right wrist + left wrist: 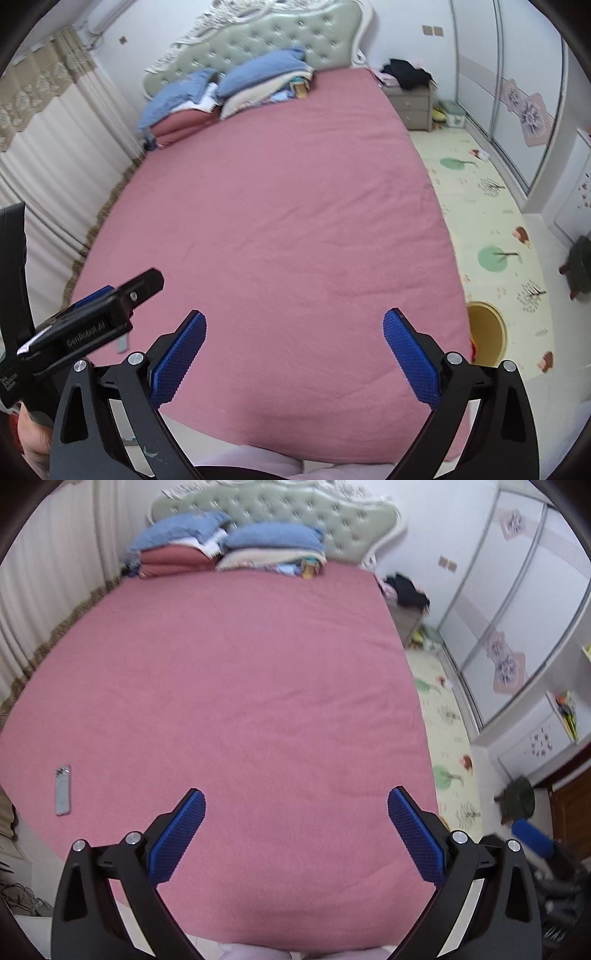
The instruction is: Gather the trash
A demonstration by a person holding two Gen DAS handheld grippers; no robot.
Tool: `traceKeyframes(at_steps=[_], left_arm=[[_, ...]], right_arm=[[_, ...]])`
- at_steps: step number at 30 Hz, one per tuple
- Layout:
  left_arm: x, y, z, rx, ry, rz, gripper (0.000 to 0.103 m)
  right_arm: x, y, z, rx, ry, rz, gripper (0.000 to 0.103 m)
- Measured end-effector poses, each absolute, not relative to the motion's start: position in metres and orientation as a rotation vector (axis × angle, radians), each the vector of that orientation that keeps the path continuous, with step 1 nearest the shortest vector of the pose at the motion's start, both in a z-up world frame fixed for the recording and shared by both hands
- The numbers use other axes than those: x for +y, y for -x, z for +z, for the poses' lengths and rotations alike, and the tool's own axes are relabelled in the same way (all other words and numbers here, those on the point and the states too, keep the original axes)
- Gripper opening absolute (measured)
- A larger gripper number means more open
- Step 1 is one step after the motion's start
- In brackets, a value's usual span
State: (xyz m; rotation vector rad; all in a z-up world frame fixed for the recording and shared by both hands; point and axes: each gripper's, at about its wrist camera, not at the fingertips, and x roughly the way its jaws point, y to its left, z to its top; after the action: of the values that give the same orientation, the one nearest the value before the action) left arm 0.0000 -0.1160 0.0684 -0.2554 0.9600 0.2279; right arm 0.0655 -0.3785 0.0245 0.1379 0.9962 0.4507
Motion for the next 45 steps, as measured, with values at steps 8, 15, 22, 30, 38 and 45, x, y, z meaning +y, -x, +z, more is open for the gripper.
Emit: traceKeyframes(at_steps=[8,15,22,30,38,45], left_arm=[[-0.107,0.011,0.090,0.894,0.243,0.276,0.099],[-0.096,0.008,0.093,0.865,0.258,0.318,0.099],[-0.094,0.009,0.096,0.866,0.249,0.307,0.099],[-0.096,0.006,0.095,0.870,0.250,0.288,0.099],[-0.106,0.003,0.091,0.883,0.230,0.269,0.099],[-0.102,0.003,0.090,0.893,0.261,0.249,0.099]], right_arm=[[-0.364,-0.063,0.037,0.934,-0.154,0.487,0.093],[-0.356,-0.067,0.040,0.917,-0.153,0.470,0.093],[-0.357,-0.068,0.042,0.903,-0.158,0.461,0.093],[-0.358,-0.067,0.044,0.899,-0.144,0.459,0.093],[-0.356,-0.070,0.045,0.917,-0.142,0.461,0.094],[-0.355,-0.070,0.046,0.914,-0.129,0.460,0.094]])
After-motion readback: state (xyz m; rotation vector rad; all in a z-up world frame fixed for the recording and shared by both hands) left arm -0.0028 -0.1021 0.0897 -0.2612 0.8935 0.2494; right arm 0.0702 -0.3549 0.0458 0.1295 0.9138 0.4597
